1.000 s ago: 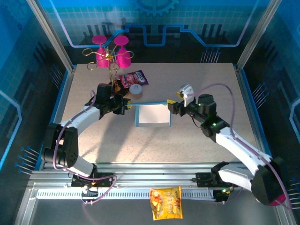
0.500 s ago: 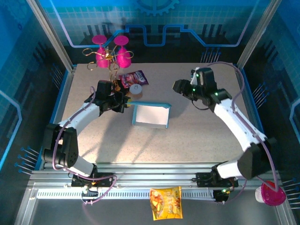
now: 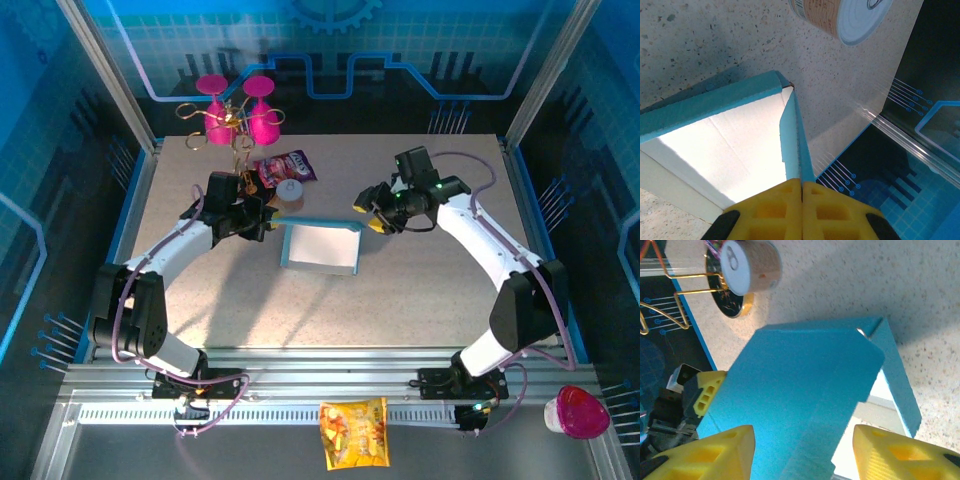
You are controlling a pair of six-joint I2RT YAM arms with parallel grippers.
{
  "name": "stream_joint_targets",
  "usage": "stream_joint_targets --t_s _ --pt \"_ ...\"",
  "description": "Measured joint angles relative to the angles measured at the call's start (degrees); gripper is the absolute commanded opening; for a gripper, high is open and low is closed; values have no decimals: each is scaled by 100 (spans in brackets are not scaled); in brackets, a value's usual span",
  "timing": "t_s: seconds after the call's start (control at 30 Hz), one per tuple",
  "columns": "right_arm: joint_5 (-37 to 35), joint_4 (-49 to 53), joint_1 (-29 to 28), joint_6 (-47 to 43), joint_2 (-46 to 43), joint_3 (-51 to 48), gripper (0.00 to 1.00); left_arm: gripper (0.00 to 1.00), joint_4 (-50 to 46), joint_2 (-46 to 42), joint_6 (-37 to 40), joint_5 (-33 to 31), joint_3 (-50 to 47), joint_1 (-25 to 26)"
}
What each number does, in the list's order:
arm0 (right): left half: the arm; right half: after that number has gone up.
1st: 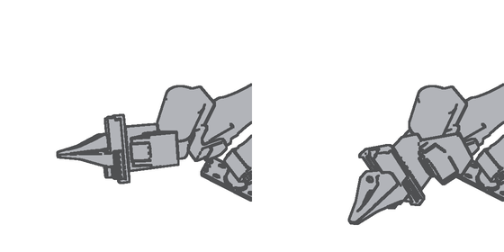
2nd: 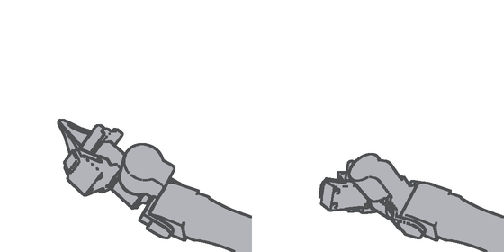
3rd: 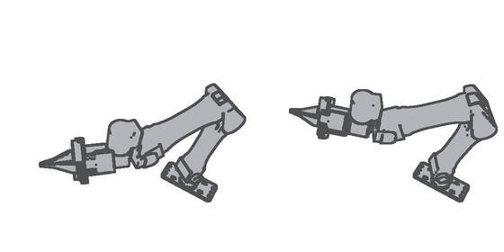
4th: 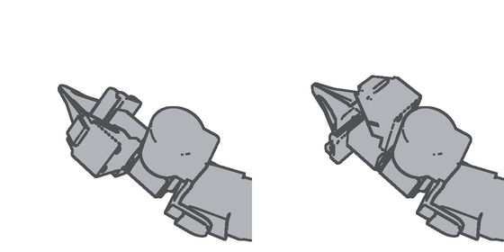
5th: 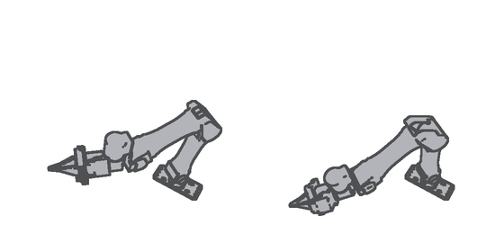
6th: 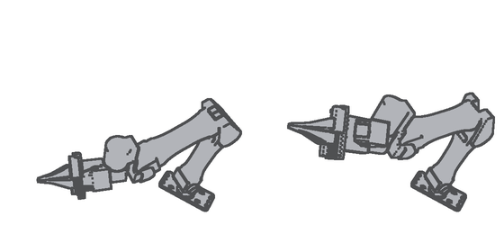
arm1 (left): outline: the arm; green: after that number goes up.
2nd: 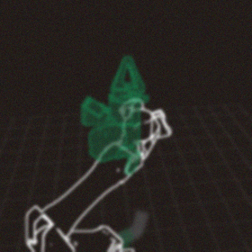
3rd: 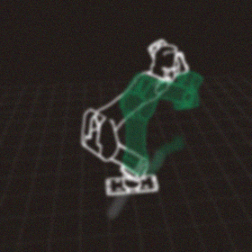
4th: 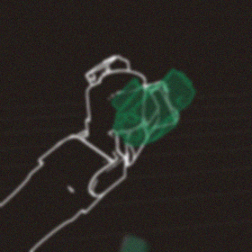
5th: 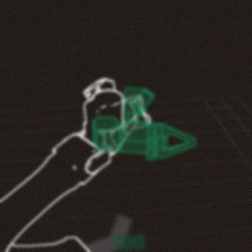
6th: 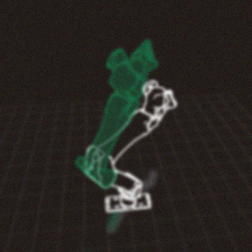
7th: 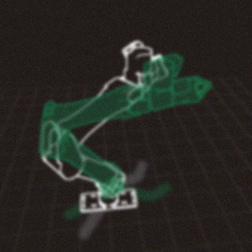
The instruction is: Fold the paper box
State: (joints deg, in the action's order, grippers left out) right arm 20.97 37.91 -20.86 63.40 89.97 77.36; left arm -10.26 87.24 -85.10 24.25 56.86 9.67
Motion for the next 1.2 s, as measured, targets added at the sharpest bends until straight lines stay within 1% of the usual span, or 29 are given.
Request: stream_joint_targets --t_s 0.2,0.47,0.83,1.07,1.2 --pt "192 -205 -72 282 125 -20 46 0 0 0 0 0 0 0" --pt "380 -439 -138 564 236 -68 45 0 2 0 0 0 0 4" --pt "448 -529 -170 887 234 -273 41 0 4 2 -4 -7 13 9" --pt "490 -678 -175 1211 131 -581 41 0 2 2 -4 -42 92 31" --pt "531 -852 -175 1419 111 -787 43 0 2 2 -4 -44 92 33"
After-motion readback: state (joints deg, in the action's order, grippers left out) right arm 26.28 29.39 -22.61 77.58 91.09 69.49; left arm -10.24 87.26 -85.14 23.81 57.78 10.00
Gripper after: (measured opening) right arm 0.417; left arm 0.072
